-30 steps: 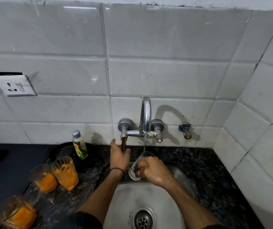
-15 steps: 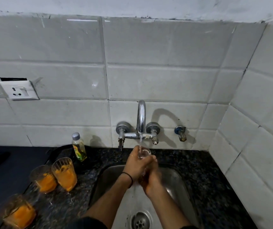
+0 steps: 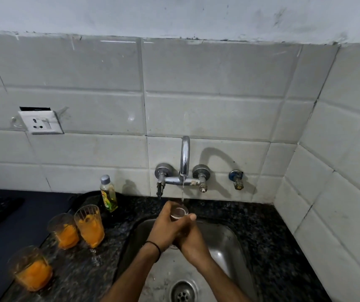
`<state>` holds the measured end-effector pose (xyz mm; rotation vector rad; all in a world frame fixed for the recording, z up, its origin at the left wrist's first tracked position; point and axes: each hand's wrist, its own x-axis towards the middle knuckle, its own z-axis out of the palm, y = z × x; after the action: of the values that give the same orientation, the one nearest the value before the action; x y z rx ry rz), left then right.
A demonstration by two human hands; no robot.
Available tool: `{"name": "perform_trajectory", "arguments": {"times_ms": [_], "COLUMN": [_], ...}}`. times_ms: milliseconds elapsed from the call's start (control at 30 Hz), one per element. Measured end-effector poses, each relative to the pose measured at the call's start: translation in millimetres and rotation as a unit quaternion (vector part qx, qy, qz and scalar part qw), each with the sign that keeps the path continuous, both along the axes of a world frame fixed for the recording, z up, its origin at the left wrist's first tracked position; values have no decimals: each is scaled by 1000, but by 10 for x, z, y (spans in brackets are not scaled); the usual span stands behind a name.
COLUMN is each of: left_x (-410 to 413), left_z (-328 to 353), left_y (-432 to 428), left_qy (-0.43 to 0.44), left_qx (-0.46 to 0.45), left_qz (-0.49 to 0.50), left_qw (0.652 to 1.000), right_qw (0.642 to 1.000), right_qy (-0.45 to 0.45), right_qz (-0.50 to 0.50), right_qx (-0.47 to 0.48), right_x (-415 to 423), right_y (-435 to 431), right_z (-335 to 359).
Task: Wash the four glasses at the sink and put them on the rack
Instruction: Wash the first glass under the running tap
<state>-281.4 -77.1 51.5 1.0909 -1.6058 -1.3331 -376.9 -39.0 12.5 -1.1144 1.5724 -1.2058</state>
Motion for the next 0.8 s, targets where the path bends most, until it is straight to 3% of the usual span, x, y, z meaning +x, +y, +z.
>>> {"name": "perform_trajectory", "arguments": {"times_ms": [67, 267, 400, 600, 800], "left_x": [85, 295, 341, 356, 446], "left_z": [-21, -7, 63, 193, 29], "left_y": [13, 118, 207, 267, 378], "left_qy": [32, 86, 92, 97, 80], "left_qx": [-11, -5, -5, -32, 0], "left_qz": [-25, -66, -93, -103, -79], "left_qw": [999, 994, 991, 989, 994], "right_qw": [996, 993, 982, 983, 985], "right_qy": [90, 107, 181, 170, 147], "right_qz": [-6, -41, -39, -19, -54], "right_qx": [-1, -25, -19, -63, -73], "right_x": [-38, -164, -222, -352, -250], "right_y": [32, 125, 152, 144, 335], "right_z": [-30, -69, -67, -64, -69]}}
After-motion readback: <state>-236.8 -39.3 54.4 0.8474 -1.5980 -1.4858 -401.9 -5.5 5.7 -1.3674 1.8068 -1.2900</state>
